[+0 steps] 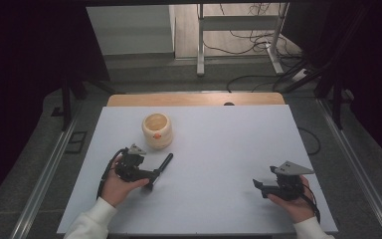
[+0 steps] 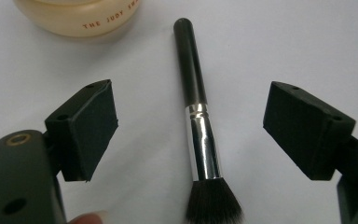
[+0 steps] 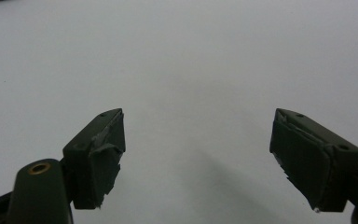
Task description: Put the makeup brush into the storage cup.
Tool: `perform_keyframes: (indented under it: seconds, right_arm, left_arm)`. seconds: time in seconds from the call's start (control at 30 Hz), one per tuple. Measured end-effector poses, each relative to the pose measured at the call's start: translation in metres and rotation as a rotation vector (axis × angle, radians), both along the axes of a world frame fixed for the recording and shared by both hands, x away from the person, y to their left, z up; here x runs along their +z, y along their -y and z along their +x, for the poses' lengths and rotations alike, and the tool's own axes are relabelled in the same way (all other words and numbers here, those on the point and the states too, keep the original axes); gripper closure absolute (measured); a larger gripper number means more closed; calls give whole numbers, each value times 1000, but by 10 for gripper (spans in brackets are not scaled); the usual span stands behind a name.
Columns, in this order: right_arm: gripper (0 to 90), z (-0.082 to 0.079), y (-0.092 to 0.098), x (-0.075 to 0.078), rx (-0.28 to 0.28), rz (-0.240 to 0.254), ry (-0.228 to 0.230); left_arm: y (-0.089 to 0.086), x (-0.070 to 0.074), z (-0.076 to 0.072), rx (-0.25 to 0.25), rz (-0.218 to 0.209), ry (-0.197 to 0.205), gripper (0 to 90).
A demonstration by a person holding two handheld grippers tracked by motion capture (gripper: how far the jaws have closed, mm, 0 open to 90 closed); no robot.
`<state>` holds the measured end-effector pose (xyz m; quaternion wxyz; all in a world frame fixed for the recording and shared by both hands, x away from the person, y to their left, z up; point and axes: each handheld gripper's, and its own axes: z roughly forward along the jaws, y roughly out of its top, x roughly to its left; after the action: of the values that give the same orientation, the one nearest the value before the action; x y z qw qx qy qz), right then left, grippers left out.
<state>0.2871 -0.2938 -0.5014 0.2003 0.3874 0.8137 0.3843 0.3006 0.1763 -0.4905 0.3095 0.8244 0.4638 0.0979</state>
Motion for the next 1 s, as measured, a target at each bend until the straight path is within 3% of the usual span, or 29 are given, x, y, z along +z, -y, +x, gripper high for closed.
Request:
perform_keyframes:
  seconds: [0.7,1.0]
  right_arm:
    - [186,0,-1,0,0,-12,3]
    - [184,0,-1,0,-1,-12,3]
  left_arm:
    - [18,-14,12,-57,81,-164,218]
    - [23,-19,12,-60,134,-191,302]
